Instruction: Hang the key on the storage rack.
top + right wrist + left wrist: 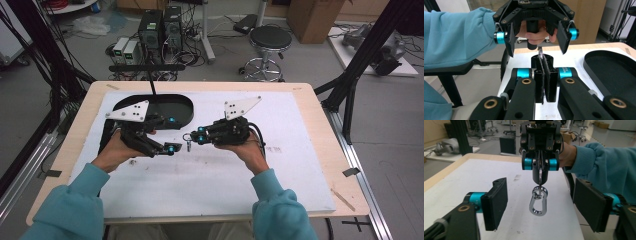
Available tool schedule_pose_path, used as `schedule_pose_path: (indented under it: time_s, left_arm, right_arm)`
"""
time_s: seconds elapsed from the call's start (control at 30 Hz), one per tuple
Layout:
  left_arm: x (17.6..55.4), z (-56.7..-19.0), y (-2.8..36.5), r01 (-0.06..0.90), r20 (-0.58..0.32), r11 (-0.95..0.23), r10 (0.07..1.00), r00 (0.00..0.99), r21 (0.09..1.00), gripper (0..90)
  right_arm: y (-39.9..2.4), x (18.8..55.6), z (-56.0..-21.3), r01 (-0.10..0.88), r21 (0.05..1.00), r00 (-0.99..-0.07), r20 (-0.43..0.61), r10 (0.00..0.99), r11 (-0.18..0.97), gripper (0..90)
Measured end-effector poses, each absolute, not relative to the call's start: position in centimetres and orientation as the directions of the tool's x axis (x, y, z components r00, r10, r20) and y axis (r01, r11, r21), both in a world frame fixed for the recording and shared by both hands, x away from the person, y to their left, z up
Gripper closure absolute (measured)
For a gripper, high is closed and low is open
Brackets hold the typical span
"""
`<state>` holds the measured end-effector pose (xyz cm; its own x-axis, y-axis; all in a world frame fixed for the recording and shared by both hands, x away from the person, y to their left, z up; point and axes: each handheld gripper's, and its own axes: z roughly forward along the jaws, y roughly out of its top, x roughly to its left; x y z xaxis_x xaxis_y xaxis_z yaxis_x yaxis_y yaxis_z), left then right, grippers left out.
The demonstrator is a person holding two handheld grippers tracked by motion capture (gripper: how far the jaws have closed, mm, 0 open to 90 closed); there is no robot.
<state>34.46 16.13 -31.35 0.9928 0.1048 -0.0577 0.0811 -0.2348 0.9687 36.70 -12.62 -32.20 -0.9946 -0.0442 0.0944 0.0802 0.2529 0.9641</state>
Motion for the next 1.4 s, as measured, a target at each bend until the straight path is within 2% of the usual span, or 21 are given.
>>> schedule_pose_path:
  time_s: [0.33,0.4,0.43,0.63,1.4]
  left_arm:
    - [34.65,-31.45,15.61,0.073,-0.059,-0.234,0.065,0.996,0.969,51.1]
    - [34.63,-31.43,15.41,0.071,-0.058,-0.241,0.061,0.996,0.968,52.0]
    - [34.58,-31.39,15.32,0.071,-0.059,-0.241,0.055,0.997,0.968,56.6]
    - [34.59,-31.27,15.08,0.078,-0.069,-0.238,0.044,0.997,0.968,67.0]
    - [34.48,-31.19,15.11,0.081,-0.070,-0.244,0.054,0.996,0.966,87.4]
  right_arm:
    - [-12.58,36.52,-32.14,0.072,0.964,-0.994,0.090,-0.057,0.256,89.2]
    - [-12.57,36.55,-32.16,0.070,0.964,-0.994,0.089,-0.063,0.255,89.2]
    - [-12.52,36.54,-32.17,0.067,0.964,-0.994,0.087,-0.066,0.257,89.2]
    - [-12.60,36.36,-32.07,0.059,0.963,-0.995,0.079,-0.066,0.264,89.2]
    - [-12.78,36.28,-31.99,0.058,0.966,-0.994,0.079,-0.076,0.250,89.1]
